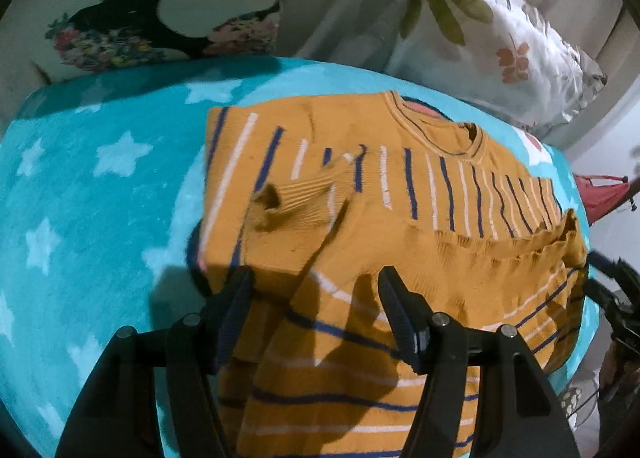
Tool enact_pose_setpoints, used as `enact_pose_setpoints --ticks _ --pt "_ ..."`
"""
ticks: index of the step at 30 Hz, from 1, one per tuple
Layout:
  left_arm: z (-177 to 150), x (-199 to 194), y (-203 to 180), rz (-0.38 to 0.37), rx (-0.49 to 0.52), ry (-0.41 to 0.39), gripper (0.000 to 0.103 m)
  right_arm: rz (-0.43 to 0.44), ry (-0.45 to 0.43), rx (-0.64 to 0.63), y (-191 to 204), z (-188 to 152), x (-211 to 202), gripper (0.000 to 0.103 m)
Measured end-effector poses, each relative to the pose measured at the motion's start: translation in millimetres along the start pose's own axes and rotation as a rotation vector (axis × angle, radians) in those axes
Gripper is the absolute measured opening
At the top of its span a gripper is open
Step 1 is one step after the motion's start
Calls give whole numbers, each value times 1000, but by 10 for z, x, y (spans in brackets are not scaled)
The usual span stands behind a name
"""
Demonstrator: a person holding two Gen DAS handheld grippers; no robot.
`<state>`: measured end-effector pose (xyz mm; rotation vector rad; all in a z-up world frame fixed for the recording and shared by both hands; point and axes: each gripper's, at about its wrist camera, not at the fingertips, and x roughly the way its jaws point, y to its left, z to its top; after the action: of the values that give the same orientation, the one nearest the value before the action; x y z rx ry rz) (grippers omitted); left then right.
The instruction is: Fold small clothes
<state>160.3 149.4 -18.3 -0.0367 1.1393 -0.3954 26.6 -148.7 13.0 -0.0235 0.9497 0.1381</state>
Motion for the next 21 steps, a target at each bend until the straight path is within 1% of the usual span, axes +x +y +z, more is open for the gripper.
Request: enact_pose_setpoints --ticks 1,2,3,4,5,6,8,9,10,11,14,16,18,21 --pt "4 17 -3 12 -2 6 58 -19 0 -9 23 26 53 69" --pt "4 30 -3 21 -3 9 48 -43 -3 -9 40 72 112 69" --pt "5 35 5 32 -4 10 26 -47 -9 0 39 107 134 69" --pt "9 40 21 41 -8 15 16 -41 -12 12 47 137 183 69" --pt "13 26 48 37 -18 16 15 -28 -5 29 42 157 255 70" --pt "17 1 85 20 -33 12 10 -24 6 36 51 171 317 70" --pt "19 -55 145 -10 -57 11 9 -18 42 27 72 159 454 69" --pt "14 -102 167 -24 -69 3 9 -14 58 27 76 149 504 53" --pt "9 -144 173 -30 -77 -5 9 -2 79 36 64 133 536 20" --pt "6 -184 169 -38 -86 -15 9 30 96 61 38 128 531 17" --pt "-5 -409 150 -82 -112 -64 9 79 38 106 -8 165 282 15" --pt "29 -540 137 -98 -122 -95 8 102 -2 116 -34 247 99 15" --pt "130 -621 142 -109 -135 -120 8 113 -40 125 -82 397 -27 15" --pt "408 -618 152 -104 -158 -131 8 115 -69 163 -210 629 -3 15"
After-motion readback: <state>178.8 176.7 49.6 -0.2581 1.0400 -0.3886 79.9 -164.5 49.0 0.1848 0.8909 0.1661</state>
